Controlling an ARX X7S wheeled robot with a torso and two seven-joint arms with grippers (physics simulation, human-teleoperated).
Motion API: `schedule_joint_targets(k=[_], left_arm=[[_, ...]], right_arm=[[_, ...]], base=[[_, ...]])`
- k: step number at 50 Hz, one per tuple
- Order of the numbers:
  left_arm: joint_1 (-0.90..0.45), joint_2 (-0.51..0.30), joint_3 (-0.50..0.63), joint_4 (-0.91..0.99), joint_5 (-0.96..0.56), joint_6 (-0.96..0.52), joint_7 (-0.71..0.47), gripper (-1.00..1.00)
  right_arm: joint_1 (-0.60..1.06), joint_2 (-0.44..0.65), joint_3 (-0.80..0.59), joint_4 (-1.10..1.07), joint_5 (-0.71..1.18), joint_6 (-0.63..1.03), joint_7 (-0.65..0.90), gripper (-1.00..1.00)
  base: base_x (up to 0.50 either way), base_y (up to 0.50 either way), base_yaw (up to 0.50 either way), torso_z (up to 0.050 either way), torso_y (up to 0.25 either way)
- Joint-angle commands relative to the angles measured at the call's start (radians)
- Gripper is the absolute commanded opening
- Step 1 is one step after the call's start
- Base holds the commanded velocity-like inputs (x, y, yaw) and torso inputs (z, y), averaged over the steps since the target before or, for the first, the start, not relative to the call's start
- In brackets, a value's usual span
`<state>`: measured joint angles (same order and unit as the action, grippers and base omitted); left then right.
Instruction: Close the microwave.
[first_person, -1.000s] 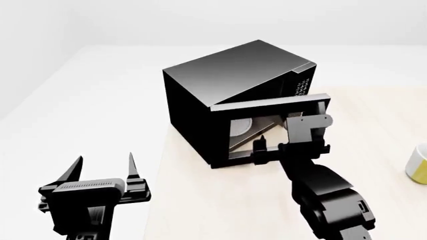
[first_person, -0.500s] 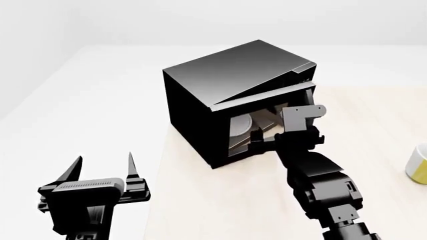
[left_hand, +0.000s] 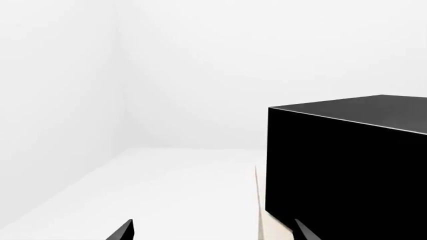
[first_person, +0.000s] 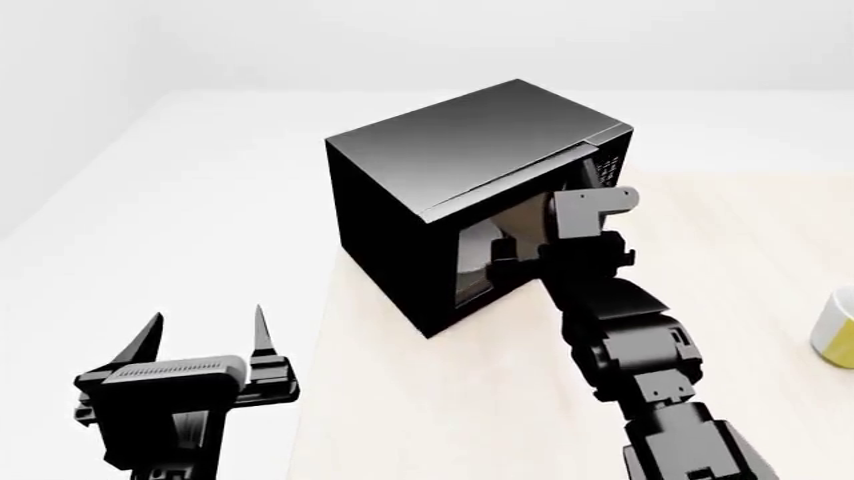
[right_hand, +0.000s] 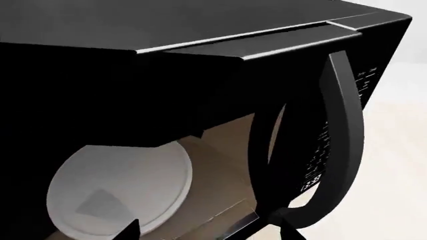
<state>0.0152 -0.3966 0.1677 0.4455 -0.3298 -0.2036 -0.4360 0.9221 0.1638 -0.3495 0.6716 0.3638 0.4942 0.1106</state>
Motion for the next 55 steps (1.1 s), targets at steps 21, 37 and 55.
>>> schedule_joint_targets(k=[21,37,55], left_arm=[[-0.004,-0.006,-0.002,0.001,-0.012,-0.003,-0.008,1.0],[-0.003,-0.006,0.005,-0.005,-0.009,0.005,-0.009,1.0],[0.001,-0.009,0.008,-0.003,-0.01,0.01,-0.012,1.0]], right_arm=[[0.096,-0.04,-0.022,0.183,-0.035,-0.105,-0.023,1.0],[-0.14,0.067,-0.011,-0.35,0.015,0.082,0.101,1.0],[-0.355,0.134,0.012,-0.739,0.067,0.145,0.19,1.0]], base=[[0.05,0.01,0.03,-0.004,0.0],[0.01,0.0,0.01,-0.001,0.0],[0.0,0.0,0.0,0.0,0.0]])
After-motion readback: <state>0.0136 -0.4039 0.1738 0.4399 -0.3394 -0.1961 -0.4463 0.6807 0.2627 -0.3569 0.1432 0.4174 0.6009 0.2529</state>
